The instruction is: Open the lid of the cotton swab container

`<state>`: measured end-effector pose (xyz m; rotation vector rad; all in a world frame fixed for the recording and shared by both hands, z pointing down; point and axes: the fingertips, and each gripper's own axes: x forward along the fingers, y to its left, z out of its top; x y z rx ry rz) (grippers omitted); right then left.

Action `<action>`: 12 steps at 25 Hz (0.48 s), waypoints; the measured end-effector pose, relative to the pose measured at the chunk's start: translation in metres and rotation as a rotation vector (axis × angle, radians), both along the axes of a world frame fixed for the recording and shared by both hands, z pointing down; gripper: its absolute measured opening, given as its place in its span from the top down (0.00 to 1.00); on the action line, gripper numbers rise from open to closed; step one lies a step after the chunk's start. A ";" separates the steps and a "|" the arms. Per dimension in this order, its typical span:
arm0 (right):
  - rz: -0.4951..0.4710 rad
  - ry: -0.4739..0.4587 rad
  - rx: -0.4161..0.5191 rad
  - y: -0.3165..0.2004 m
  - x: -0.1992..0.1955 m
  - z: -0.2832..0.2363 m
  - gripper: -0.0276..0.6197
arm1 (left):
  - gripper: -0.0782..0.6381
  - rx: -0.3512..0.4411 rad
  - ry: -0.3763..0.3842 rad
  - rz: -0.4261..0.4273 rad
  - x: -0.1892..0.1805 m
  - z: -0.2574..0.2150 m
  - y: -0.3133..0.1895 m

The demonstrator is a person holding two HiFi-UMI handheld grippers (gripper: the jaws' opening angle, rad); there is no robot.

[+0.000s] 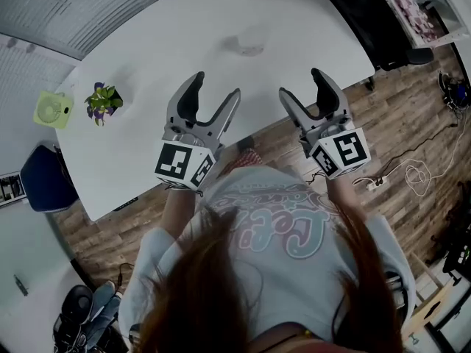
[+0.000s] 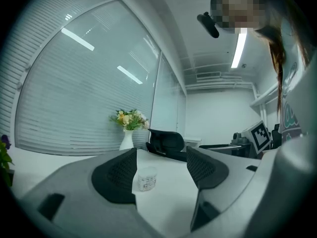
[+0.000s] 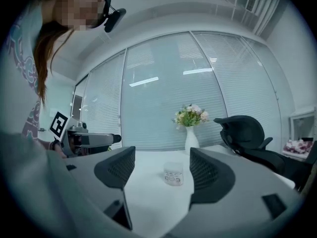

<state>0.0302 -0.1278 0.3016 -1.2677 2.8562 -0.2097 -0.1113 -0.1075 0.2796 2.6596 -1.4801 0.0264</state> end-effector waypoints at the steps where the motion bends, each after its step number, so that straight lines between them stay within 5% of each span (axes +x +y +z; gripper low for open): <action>1: 0.001 0.001 -0.001 -0.005 -0.002 0.001 0.45 | 0.49 0.000 0.000 0.001 -0.002 0.000 -0.005; 12: 0.032 0.002 -0.013 -0.048 -0.015 0.005 0.45 | 0.49 0.013 -0.010 0.038 -0.015 0.001 -0.051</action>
